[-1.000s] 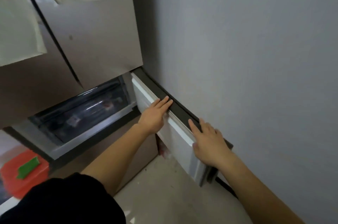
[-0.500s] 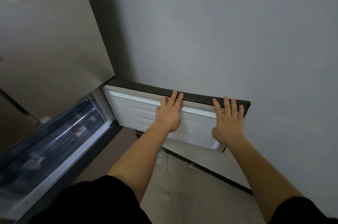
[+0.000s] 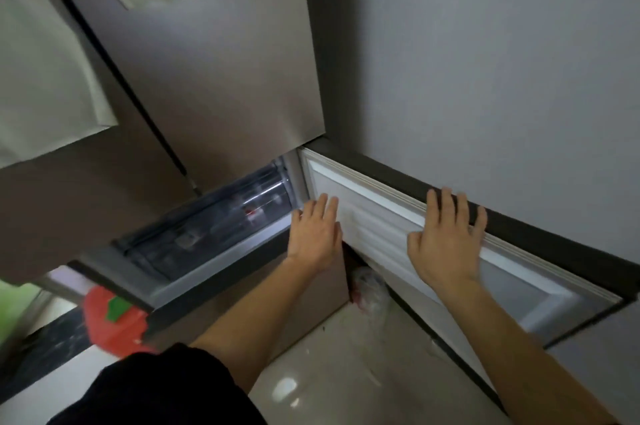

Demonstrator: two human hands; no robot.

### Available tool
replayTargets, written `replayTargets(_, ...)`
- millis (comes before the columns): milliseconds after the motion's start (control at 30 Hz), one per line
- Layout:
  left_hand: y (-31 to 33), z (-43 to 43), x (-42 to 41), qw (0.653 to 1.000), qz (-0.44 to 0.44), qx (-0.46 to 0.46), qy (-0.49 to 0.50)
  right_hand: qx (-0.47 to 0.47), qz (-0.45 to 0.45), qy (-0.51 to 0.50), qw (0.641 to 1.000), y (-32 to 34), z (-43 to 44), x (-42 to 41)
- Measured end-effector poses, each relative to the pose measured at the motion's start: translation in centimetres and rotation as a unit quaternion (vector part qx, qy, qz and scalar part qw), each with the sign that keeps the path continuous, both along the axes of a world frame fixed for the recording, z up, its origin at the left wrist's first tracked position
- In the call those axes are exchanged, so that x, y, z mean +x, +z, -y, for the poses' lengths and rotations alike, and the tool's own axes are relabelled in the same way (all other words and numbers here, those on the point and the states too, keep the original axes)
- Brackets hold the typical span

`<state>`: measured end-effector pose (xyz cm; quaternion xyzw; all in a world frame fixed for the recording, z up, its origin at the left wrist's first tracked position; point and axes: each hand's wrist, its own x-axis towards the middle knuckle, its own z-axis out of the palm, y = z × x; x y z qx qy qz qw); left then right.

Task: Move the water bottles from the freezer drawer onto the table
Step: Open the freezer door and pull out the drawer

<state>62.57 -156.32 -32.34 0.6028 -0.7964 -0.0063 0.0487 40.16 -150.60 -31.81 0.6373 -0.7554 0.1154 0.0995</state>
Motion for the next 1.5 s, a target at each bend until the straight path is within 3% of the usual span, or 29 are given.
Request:
replayTargets(167,-0.6,-2.2,8.4,0.987,0.012,0.022,0.158,0.049,-0.038,0.190,0.980,-0.3,5.2,7.2)
replayTargets(233,-1.4,-4.0,11.2,0.979,0.016,0.024,0.202,0.091,-0.003,0.269,0.959,-1.4,6.3,10.2)
replayTargets(333,-3.5,-6.4,14.3,0.962,-0.001,0.060,0.268,0.173,0.118,0.343,0.916,-3.3,7.2,14.5)
replayTargets(467,-6.0,-6.6,17.2,0.909,-0.205,0.092,0.350,0.313,0.326,0.340,0.825,-5.3,8.5,19.4)
replayTargets(600,-8.7,-4.2,20.1,0.770,-0.465,0.083,0.429,0.358,0.495,0.235,0.756,-7.3,10.3,24.5)
replayTargets(700,-9.6,-1.3,21.9,0.666,-0.585,0.055,0.459,0.350,0.602,0.155,0.701,-8.1,12.0,27.6)
replayTargets(767,-9.9,1.0,23.5,0.593,-0.657,0.048,0.463,0.349,0.667,0.133,0.645,-8.8,13.4,29.5)
replayTargets(833,-10.0,2.9,24.8,0.538,-0.714,0.041,0.447,0.344,0.721,0.122,0.589,-9.2,15.0,31.3)
replayTargets(933,-9.9,5.2,26.6,0.491,-0.747,0.028,0.447,0.315,0.793,0.077,0.515,-9.7,17.6,34.3)
replayTargets(1000,-9.3,6.3,27.8,0.419,-0.799,0.021,0.431,0.286,0.835,0.041,0.467,-9.9,18.9,35.8)
replayTargets(1100,-9.1,6.8,29.6,0.275,-0.879,-0.015,0.390,0.262,0.874,0.010,0.409,-10.1,19.7,36.8)
replayTargets(1167,-9.0,6.2,30.0,0.231,-0.901,-0.021,0.368,0.256,0.891,0.009,0.375,-9.9,19.7,36.9)
replayTargets(1300,-8.8,5.5,29.7,0.238,-0.907,-0.010,0.346,0.249,0.914,0.018,0.319,-9.2,19.3,36.4)
replayTargets(1400,-8.1,5.4,29.2,0.265,-0.890,-0.014,0.371,0.260,0.902,0.023,0.343,-9.1,19.3,36.5)
replayTargets(1500,-7.9,5.0,28.8,0.325,-0.852,0.004,0.411,0.259,0.889,0.020,0.377,-9.4,18.9,36.4)
